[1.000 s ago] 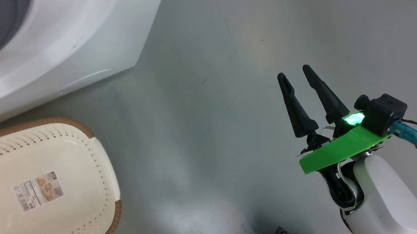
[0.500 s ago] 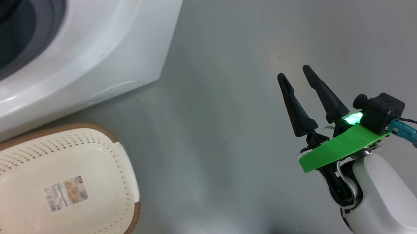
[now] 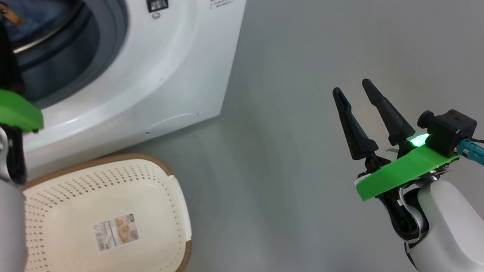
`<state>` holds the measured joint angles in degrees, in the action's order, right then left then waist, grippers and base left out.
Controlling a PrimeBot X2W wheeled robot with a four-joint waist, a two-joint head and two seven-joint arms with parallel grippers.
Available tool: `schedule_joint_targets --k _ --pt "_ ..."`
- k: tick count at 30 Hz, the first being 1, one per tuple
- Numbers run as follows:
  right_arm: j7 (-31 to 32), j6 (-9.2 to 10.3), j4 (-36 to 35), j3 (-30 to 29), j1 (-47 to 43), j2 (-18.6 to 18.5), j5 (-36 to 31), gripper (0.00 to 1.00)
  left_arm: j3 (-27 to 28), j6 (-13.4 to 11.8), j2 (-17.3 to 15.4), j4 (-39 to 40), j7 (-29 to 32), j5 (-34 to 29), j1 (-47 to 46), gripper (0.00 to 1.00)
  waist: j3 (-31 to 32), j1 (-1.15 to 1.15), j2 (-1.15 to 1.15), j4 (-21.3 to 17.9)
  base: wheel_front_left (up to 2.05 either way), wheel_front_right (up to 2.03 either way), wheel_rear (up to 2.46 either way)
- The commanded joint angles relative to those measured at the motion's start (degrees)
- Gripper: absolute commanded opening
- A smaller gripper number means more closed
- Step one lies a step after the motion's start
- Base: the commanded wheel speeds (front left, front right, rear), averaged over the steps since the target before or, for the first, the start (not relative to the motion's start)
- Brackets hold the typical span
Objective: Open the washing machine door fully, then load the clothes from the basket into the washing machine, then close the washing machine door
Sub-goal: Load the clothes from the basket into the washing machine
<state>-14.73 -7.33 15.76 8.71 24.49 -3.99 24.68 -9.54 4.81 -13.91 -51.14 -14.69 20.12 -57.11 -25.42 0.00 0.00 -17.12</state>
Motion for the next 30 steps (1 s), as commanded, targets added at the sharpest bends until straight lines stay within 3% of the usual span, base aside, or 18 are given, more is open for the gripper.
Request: schedule_joint_targets --k 1,18,30 --pt "-0.3 -0.16 -0.9 1.2 -1.9 -0.5 -0.7 1.00 1.5 0.4 -1.9 2.9 -0.3 -0.9 2.0 1.00 2.8 0.00 0.00 1.9 0.00 0.00 0.00" --pt "-0.3 -0.16 1.1 1.7 -5.5 -3.1 -0.6 1.00 6.8 -0.2 2.0 21.2 -0.3 -2.9 26.0 1.00 13.6 0.00 0.00 7.7 0.00 0.00 0.00" --pt "-0.3 -0.16 1.3 1.1 -7.9 -4.1 -0.6 1.00 8.9 -0.8 2.9 30.4 -0.3 -3.8 37.3 1.00 17.0 0.00 0.00 11.4 0.00 0.00 0.00"
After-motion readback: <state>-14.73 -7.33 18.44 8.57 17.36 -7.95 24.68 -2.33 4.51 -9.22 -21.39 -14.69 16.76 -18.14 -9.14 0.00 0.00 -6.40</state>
